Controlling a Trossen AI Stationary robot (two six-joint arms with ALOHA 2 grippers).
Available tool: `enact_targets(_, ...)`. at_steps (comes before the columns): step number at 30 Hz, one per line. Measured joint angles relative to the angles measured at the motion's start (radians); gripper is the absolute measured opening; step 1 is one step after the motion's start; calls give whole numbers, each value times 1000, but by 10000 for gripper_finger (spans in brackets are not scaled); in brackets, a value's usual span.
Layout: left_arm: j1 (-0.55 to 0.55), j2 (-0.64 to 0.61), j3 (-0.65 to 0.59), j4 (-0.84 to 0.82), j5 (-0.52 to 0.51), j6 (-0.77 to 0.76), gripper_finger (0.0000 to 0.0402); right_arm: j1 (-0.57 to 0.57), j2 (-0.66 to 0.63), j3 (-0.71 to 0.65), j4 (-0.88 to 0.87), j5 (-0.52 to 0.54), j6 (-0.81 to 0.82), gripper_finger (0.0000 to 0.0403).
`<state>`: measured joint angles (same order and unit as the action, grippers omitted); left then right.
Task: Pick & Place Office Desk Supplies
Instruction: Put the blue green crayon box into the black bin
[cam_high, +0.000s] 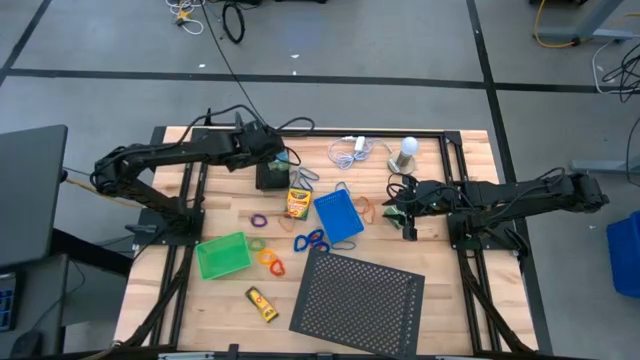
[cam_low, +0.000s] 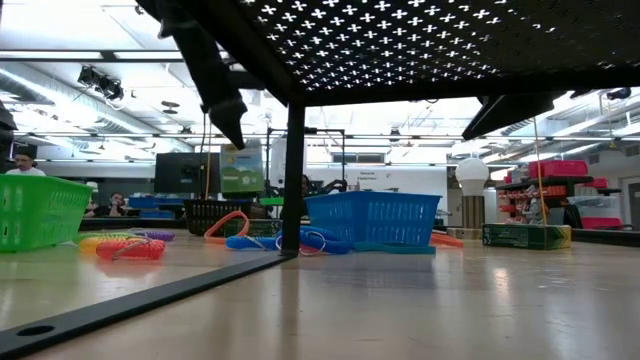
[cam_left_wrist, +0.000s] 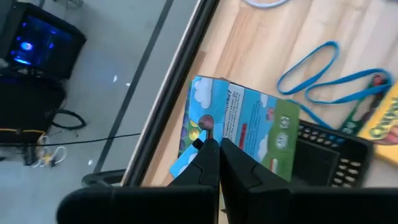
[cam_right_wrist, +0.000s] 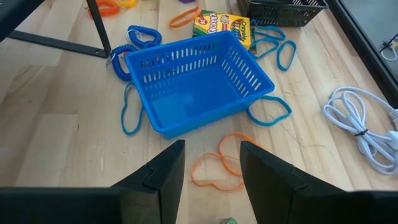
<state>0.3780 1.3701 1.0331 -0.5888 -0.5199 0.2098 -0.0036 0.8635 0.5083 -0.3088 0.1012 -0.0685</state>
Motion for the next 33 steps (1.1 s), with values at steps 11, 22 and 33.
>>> enact_targets(11, 36, 47, -9, 35, -92, 55, 1, 0, 0, 0, 6, 10, 0, 164)
enact_targets(22, 48, 135, -9, 86, -134, 86, 1, 0, 0, 0, 5, 10, 0, 164)
enact_targets(33, 48, 155, -93, 185, -216, 94, 1, 0, 0, 0, 4, 7, -8, 164)
